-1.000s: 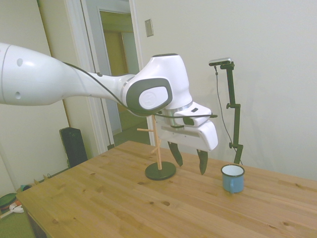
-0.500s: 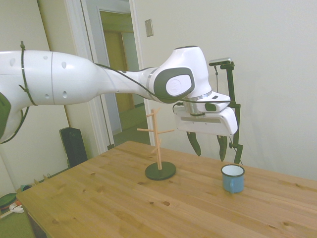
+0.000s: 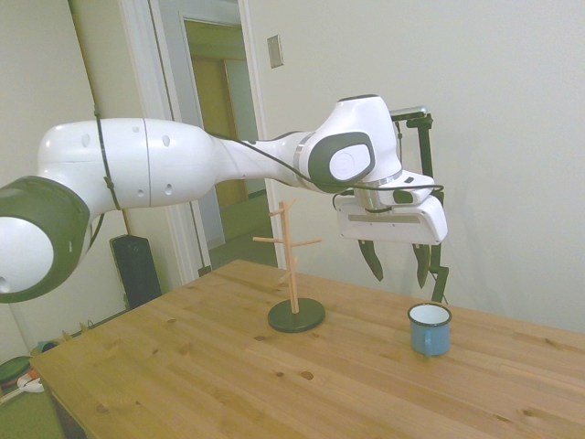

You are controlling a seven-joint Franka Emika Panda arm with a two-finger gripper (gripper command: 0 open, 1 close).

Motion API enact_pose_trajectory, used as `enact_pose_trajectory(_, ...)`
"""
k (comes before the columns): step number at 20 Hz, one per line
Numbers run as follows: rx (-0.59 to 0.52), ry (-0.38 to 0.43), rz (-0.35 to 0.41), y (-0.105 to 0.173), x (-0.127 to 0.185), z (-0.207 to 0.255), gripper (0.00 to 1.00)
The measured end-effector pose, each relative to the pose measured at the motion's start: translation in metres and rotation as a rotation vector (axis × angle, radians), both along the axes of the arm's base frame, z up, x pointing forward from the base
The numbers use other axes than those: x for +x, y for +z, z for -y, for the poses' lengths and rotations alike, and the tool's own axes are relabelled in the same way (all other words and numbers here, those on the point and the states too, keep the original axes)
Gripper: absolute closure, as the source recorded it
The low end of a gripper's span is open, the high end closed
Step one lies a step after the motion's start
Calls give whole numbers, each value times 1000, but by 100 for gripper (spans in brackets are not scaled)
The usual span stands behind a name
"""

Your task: Hang the mug

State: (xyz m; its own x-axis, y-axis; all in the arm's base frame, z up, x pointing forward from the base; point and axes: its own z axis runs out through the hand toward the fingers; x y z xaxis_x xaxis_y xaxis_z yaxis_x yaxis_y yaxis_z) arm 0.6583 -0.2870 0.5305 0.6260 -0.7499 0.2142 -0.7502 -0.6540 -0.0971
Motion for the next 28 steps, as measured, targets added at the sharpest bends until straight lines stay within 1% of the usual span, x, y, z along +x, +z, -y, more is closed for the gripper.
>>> enact_pose_trajectory(5,-3,23,-9,-10,22,-7,0)
enact_pose_trajectory(13,5,62,-30,-52,55,-21,0)
enact_pose_trajectory(22,3,89,-51,-92,81,-32,0)
enact_pose_trajectory(28,8,101,-83,-111,94,-43,0)
